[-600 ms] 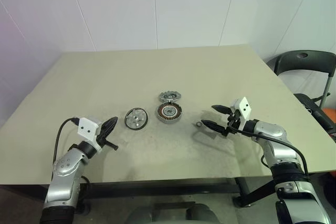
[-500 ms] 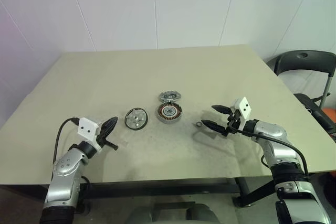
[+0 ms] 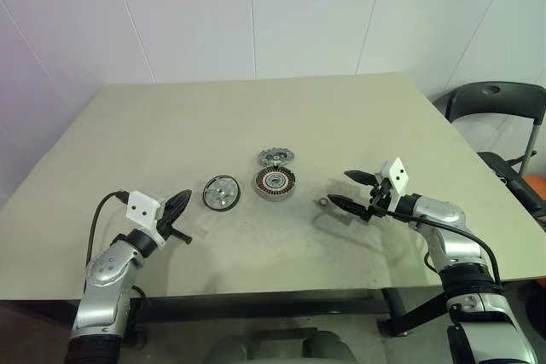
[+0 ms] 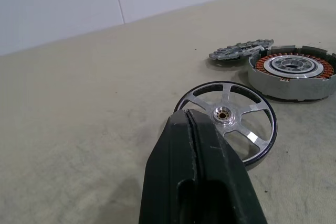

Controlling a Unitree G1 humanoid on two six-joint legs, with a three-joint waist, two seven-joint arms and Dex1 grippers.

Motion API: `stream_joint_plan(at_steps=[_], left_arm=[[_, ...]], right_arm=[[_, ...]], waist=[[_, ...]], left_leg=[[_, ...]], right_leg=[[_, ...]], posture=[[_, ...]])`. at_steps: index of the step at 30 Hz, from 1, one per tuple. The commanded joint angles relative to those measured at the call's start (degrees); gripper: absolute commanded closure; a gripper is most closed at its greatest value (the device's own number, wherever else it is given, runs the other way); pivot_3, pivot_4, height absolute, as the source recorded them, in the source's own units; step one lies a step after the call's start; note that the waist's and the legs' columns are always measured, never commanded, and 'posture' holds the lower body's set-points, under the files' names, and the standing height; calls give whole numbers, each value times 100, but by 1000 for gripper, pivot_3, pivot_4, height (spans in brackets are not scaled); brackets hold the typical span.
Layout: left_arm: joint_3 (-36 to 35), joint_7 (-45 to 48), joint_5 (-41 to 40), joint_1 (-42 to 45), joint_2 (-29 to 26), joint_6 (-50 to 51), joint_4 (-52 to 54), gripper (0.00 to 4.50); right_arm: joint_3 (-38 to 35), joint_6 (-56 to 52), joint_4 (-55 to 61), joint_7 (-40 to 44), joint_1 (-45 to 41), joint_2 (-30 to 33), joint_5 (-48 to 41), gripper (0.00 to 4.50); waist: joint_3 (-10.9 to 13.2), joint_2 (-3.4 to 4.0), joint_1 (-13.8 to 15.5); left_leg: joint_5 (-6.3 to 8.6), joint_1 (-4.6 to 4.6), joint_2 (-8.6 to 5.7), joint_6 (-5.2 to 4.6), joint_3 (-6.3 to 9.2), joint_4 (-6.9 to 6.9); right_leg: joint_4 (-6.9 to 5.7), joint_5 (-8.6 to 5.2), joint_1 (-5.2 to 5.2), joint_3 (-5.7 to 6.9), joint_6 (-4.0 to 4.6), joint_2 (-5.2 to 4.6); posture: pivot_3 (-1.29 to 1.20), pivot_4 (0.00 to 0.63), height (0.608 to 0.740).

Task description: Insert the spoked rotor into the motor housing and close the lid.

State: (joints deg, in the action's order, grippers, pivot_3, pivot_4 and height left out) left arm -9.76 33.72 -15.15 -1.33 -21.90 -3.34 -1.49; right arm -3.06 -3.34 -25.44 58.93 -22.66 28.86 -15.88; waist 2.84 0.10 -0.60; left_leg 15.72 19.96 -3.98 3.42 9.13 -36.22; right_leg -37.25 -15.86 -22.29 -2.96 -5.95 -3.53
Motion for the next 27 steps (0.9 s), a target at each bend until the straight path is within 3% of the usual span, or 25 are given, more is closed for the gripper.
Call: stream_joint_plan(at_steps=[1,17,27], left_arm=[[32,-16,-11,132,-75,71,300,4468],[69,180,-83,208,-381,491,712,4468],[-80,299,-169,-24,-520,445,784,4468]], right_arm=[[-29,57,232,35,-113,29,-51,0],[354,-282,1072,60,-208,23,55,0],[1531,-1050,1443,557,-1449,171,724,0]], waist=[[0,0,0],[0,0,-10],[1,1,-8]], left_leg=[[0,0,0,0,0,0],[0,0,2,0,0,3],[0,3,2,0,2,2]], right_leg=[[0,0,0,0,0,0],[0,0,-3,0,0,1],[0,-1,-6,1,1,0]], posture=[[0,0,740],[0,0,740],[0,0,740]])
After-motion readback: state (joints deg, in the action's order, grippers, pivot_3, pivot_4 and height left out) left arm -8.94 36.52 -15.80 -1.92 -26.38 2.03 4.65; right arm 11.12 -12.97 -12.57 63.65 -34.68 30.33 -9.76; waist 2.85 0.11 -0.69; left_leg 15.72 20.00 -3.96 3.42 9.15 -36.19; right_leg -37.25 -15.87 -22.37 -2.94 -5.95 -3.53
